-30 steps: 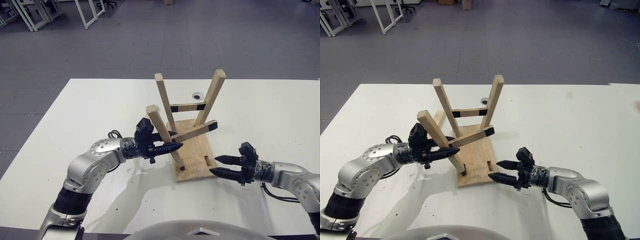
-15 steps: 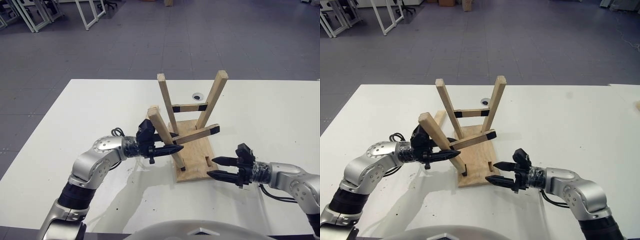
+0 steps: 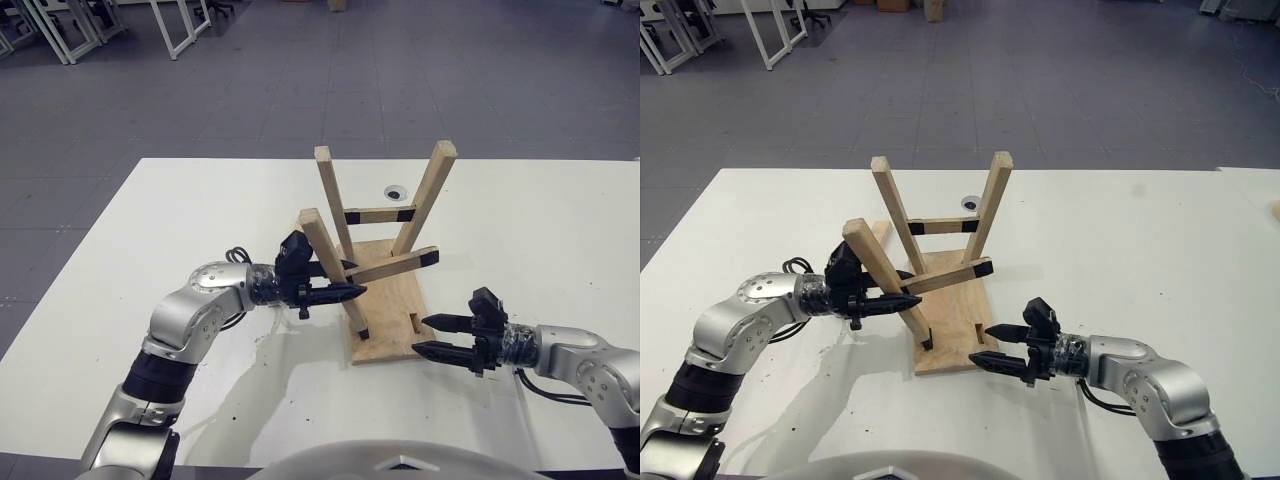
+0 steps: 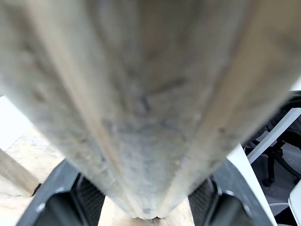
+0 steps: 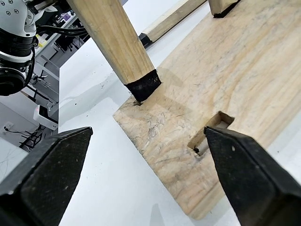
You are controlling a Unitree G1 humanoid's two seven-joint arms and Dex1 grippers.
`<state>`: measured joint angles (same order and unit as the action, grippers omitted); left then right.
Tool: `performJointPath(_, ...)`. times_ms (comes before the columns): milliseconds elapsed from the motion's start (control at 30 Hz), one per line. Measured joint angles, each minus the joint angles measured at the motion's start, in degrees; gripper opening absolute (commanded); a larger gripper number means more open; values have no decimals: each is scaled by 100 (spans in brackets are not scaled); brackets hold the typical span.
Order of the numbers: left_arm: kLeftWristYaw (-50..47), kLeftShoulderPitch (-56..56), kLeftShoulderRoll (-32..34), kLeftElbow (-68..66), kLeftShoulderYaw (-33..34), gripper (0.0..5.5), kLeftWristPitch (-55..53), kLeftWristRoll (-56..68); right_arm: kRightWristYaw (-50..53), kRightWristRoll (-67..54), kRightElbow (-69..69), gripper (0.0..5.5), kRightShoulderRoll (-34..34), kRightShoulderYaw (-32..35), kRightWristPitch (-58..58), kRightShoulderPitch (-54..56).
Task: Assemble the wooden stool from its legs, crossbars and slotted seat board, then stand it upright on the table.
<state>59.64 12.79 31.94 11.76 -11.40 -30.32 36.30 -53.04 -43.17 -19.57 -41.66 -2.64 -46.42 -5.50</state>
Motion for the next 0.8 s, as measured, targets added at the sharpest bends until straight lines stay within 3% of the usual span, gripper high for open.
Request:
performJointPath(333,-67,-57,56,-234,-668,205,2297,-1701,45,47,-3,438,63,0,6,-6)
performJointPath(500,-19,-196,135,-566,-805,205,3216,-1742,83,155,50,438,62,5,12,-7)
performJointPath(800,705,406,502,-926,-1046,205,2868,-1237,133,254,230,438,78,31,14,103)
